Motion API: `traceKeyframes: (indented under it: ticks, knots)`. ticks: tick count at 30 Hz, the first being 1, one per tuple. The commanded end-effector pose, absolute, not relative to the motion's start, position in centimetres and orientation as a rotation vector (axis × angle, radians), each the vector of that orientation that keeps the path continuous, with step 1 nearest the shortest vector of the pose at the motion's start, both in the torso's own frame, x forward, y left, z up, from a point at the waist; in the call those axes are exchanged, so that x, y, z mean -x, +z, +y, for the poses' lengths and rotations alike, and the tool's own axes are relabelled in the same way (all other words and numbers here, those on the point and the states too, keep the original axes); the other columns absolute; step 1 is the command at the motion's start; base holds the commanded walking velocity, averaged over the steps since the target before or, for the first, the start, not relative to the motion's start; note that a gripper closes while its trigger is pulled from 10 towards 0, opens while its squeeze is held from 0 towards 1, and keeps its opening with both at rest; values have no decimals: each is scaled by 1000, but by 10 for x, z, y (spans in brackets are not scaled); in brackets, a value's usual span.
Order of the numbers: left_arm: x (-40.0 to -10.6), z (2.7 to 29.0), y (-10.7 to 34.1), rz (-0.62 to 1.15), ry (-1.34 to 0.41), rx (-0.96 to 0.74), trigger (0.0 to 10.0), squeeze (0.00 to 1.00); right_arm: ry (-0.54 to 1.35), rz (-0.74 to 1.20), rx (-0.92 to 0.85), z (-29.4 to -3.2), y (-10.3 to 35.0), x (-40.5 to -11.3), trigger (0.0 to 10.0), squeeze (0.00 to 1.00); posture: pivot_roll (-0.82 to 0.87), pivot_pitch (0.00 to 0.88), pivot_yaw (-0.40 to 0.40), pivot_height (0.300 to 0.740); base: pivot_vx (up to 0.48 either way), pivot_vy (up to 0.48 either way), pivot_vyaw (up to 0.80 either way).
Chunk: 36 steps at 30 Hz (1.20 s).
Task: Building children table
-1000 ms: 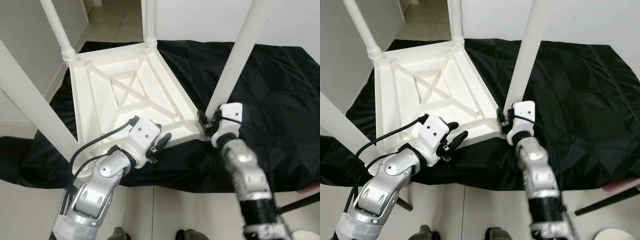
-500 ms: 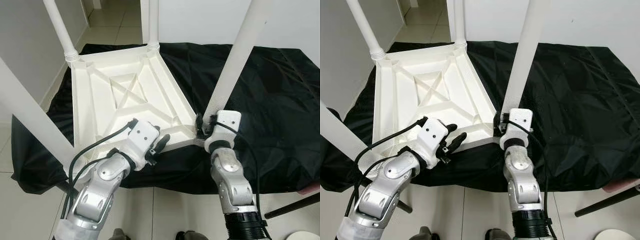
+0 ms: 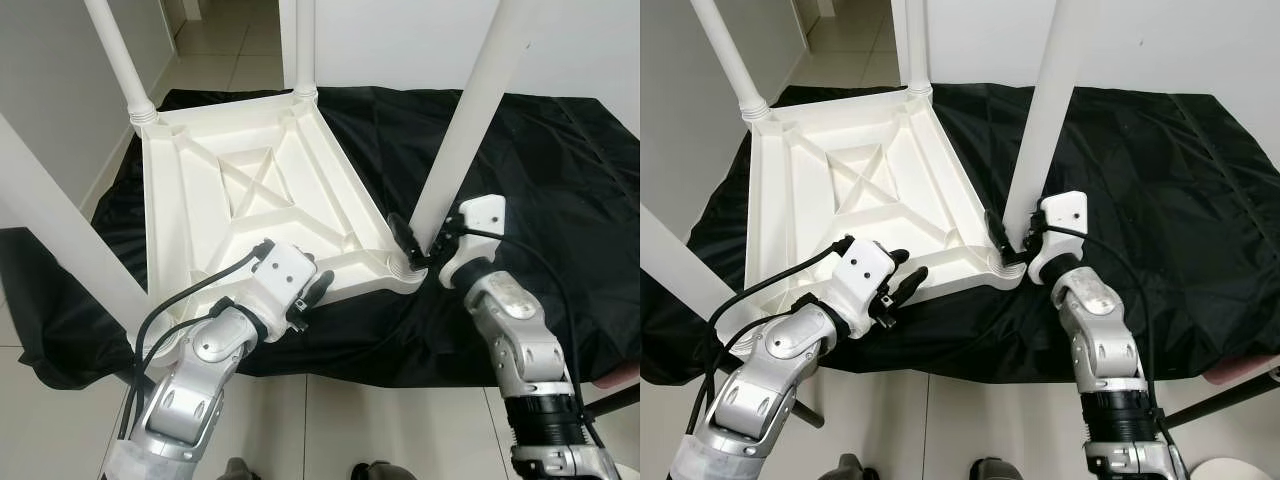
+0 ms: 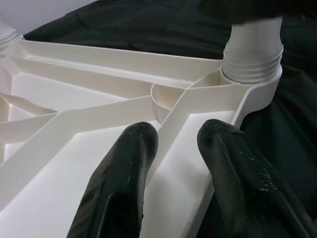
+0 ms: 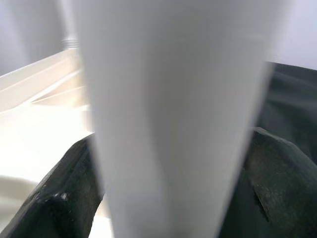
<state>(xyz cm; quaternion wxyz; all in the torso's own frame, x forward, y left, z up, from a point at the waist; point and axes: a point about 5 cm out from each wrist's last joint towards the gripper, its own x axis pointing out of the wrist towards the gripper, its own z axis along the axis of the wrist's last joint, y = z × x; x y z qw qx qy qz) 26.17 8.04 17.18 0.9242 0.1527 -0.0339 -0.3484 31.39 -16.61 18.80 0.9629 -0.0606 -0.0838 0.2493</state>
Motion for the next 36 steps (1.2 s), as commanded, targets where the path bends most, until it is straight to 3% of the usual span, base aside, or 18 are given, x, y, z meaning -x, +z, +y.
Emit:
traceKeyframes:
  ticks: [1, 6, 7, 8, 9, 10, 11, 16, 17, 18, 19, 20, 21, 27, 30, 36]
  knots:
    - [-264, 84, 169, -56, -680, -318, 10000, 0, 613, -164, 143, -161, 186, -314, 10000, 0, -95, 82, 41, 740, 0, 0, 0]
    - [-265, 87, 172, -49, -710, -279, 10000, 0, 741, -141, 206, -161, 185, -315, 10000, 0, -102, 77, 50, 740, 0, 0, 0]
    - [-265, 87, 172, -50, -715, -280, 10000, 0, 763, -130, 218, -162, 183, -316, 8863, 0, -106, 79, 52, 740, 0, 0, 0]
    - [-265, 87, 172, -50, -715, -280, 10000, 0, 763, -130, 218, -162, 183, -316, 8863, 0, -106, 79, 52, 740, 0, 0, 0]
    - [-266, 86, 170, -45, -717, -283, 10000, 0, 806, -98, 228, -165, 178, -318, 2902, 0, -118, 81, 60, 740, 0, 0, 0]
    - [-267, 86, 170, -42, -716, -284, 10000, 0, 812, -90, 233, -166, 176, -319, 2902, 0, -118, 81, 60, 740, 0, 0, 0]
    - [-266, 84, 169, -42, -719, -282, 10000, 0, 815, -71, 229, -167, 173, -320, 0, 0, -121, 86, 65, 740, 0, 0, 0]
    - [-264, 80, 170, -45, -732, -278, 10000, 0, 818, -55, 213, -171, 167, -319, 275, 0, -125, 99, 70, 740, 0, 0, 0]
    - [-263, 81, 170, -43, -734, -280, 10000, 0, 817, -46, 208, -172, 165, -318, 3059, 0, -126, 105, 72, 740, 0, 0, 0]
    - [-263, 81, 170, -43, -734, -280, 10000, 0, 817, -46, 208, -172, 165, -318, 3059, 0, -126, 105, 72, 740, 0, 0, 0]
    - [-263, 81, 169, -41, -733, -283, 10000, 0, 810, -43, 210, -172, 164, -318, 6902, 0, -125, 107, 73, 740, 0, 0, 0]
    - [-263, 81, 169, -41, -733, -283, 10000, 0, 810, -43, 210, -172, 164, -318, 6902, 0, -125, 107, 73, 740, 0, 0, 0]
    - [-263, 82, 168, -35, -730, -280, 10000, 0, 804, -31, 198, -173, 161, -316, 10000, 0, -125, 114, 73, 740, 0, 0, 0]
    - [-258, 82, 167, -23, -732, -269, 10000, 0, 725, -24, 162, -177, 155, -315, 10000, 0, -128, 135, 70, 740, 0, 0, 0]
    - [-260, 84, 167, -16, -717, -257, 10000, 0, 517, -18, 164, -184, 155, -317, 10000, 0, -138, 146, 63, 740, 0, 0, 0]
    - [-262, 86, 164, -3, -683, -220, 10000, 0, 378, -63, 91, -180, 163, -305, 10000, 0, -166, 153, 53, 740, 0, 0, 0]
